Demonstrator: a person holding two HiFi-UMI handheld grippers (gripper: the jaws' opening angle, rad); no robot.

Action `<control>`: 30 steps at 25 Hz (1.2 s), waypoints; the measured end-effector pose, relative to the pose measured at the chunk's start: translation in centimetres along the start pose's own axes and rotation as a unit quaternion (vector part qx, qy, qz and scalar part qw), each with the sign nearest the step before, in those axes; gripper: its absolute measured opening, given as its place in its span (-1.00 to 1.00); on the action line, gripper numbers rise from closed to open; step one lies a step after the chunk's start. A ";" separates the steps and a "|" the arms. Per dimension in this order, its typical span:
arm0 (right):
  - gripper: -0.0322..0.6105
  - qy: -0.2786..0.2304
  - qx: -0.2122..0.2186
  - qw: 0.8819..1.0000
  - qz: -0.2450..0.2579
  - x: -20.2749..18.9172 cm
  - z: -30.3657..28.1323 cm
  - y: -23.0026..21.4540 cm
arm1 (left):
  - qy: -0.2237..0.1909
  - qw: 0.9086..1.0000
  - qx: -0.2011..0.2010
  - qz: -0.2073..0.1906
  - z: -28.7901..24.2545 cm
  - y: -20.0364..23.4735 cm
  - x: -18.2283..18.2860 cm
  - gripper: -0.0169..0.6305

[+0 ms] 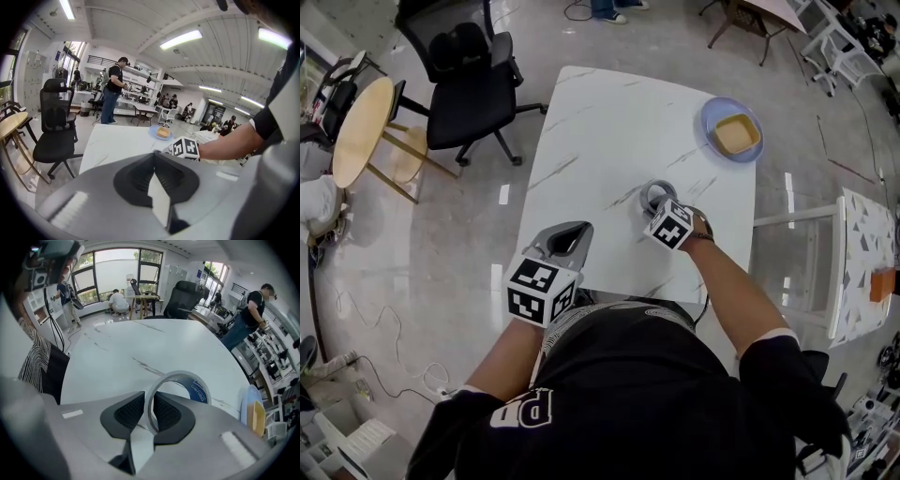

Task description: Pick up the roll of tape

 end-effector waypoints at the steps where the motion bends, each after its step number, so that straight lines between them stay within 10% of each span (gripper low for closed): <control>1: -0.72 -0.012 -0.005 1.000 -0.011 0.3 0.5 0.0 | 0.001 1.000 -0.004 -0.001 -0.2 -0.2 0.0 -0.77; 14: -0.72 -0.165 -0.068 0.973 -0.148 4.3 9.9 1.4 | 0.008 0.999 -0.044 -0.025 -2.3 -2.0 0.5 -0.77; 30: -0.72 -0.392 -0.106 0.855 -0.323 6.2 21.5 2.5 | -0.013 0.993 -0.101 -0.053 -4.4 -5.2 2.3 -0.77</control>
Point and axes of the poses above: the fingertips, and each gripper's own axes: z backward along the fingers, y to its left, x out of its top, the point moved 4 cm from there along z, backward along the fingers, and after that the axes turned 14 degrees about -y, right-handed, at the moved point
